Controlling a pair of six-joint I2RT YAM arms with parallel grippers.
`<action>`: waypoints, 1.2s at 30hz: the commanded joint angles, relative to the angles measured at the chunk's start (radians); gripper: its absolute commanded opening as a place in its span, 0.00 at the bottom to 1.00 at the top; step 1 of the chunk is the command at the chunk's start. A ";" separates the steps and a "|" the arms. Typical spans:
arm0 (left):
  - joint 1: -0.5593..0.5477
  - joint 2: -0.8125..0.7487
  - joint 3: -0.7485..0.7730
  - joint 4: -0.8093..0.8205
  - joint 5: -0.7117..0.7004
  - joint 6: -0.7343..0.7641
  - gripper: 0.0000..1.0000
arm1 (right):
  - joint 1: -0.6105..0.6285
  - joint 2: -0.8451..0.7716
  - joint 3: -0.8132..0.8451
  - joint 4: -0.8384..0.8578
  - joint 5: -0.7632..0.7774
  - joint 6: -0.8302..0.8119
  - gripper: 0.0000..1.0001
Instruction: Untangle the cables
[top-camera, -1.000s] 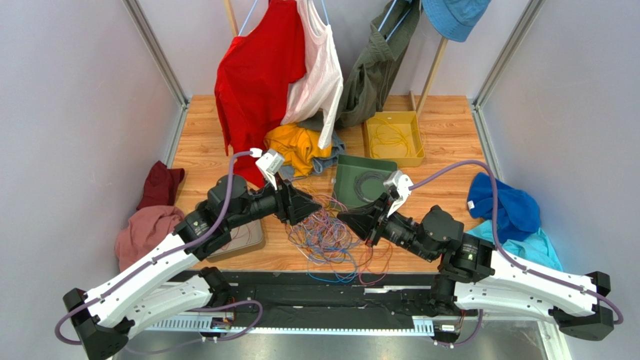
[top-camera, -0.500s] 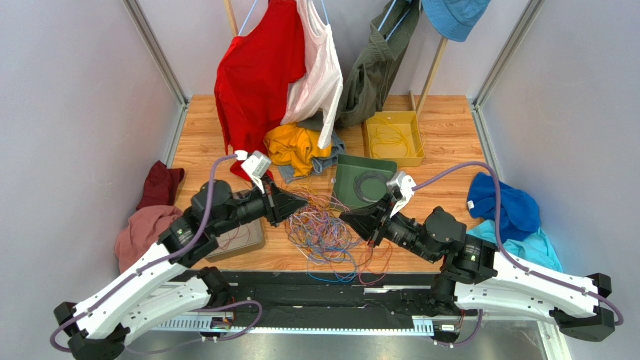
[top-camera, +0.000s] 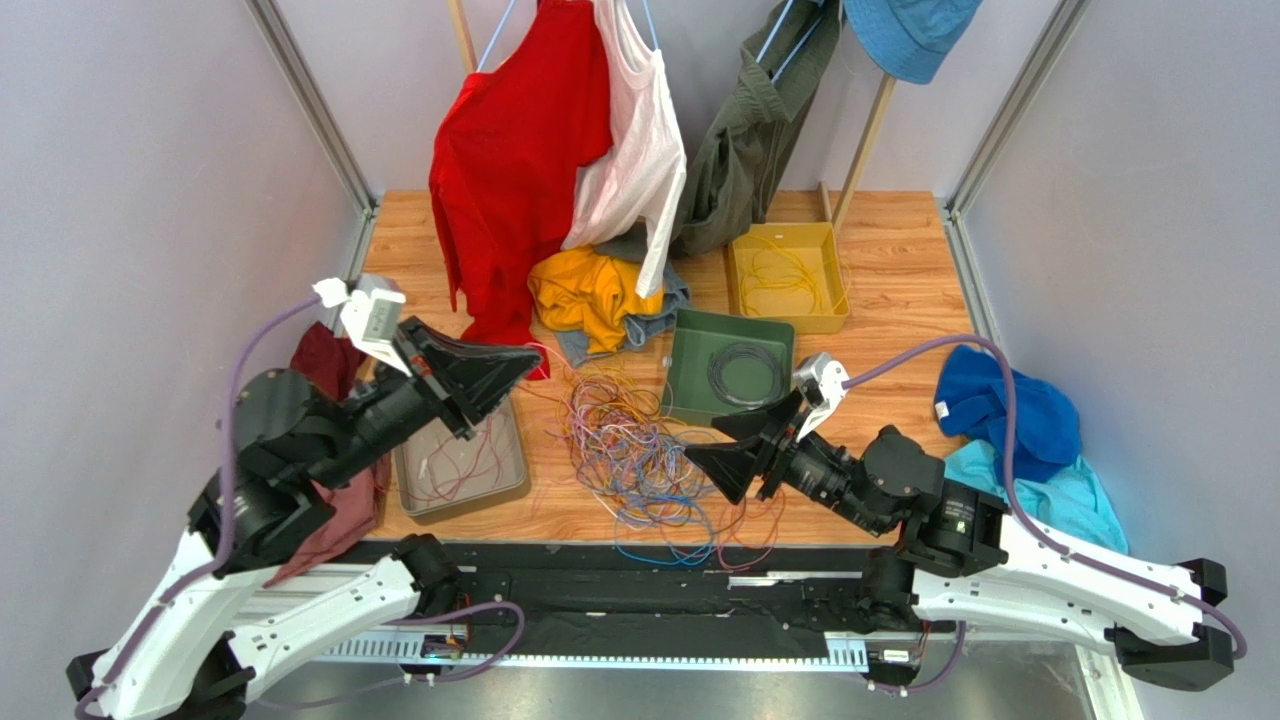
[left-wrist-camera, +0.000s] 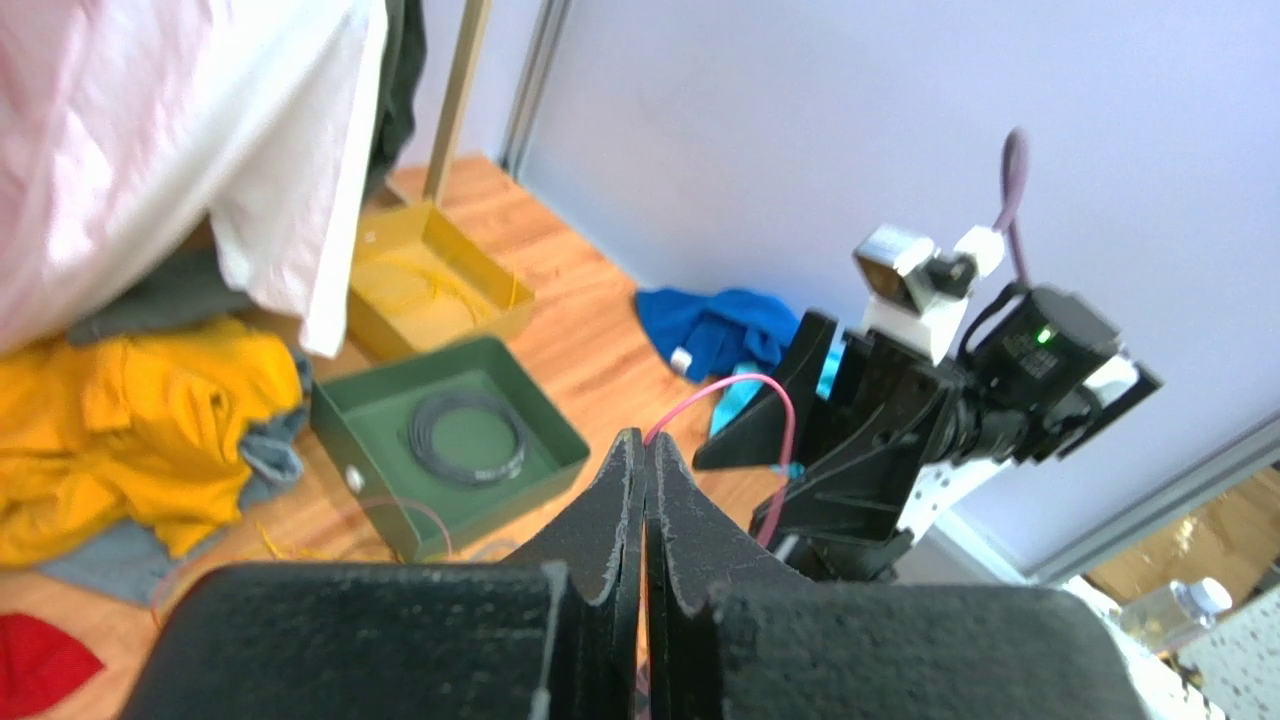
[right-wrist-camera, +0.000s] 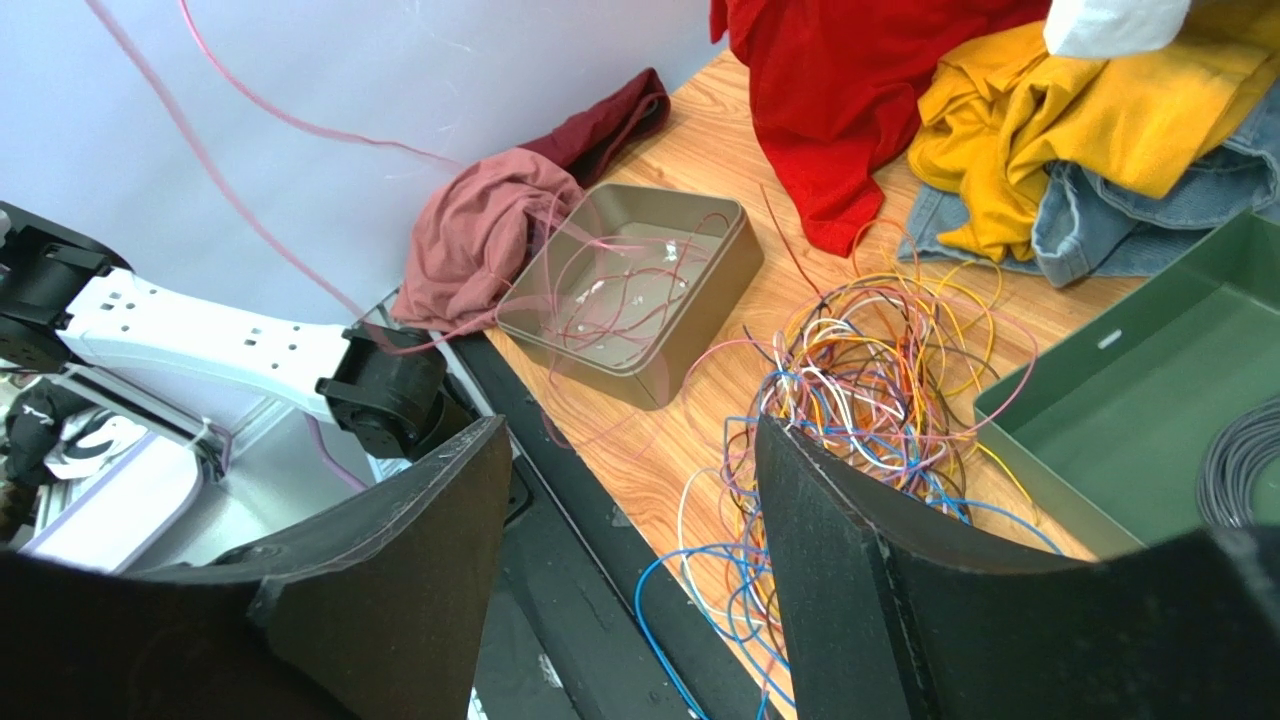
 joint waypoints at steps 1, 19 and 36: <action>-0.003 0.060 0.150 -0.059 -0.006 0.054 0.00 | -0.001 -0.001 0.019 0.052 -0.020 0.005 0.65; -0.003 0.287 0.700 -0.226 -0.123 0.160 0.00 | -0.001 0.084 -0.007 0.143 -0.146 0.028 0.63; -0.003 0.307 0.646 -0.326 -0.331 0.122 0.00 | 0.002 0.138 -0.233 0.369 -0.233 0.110 0.64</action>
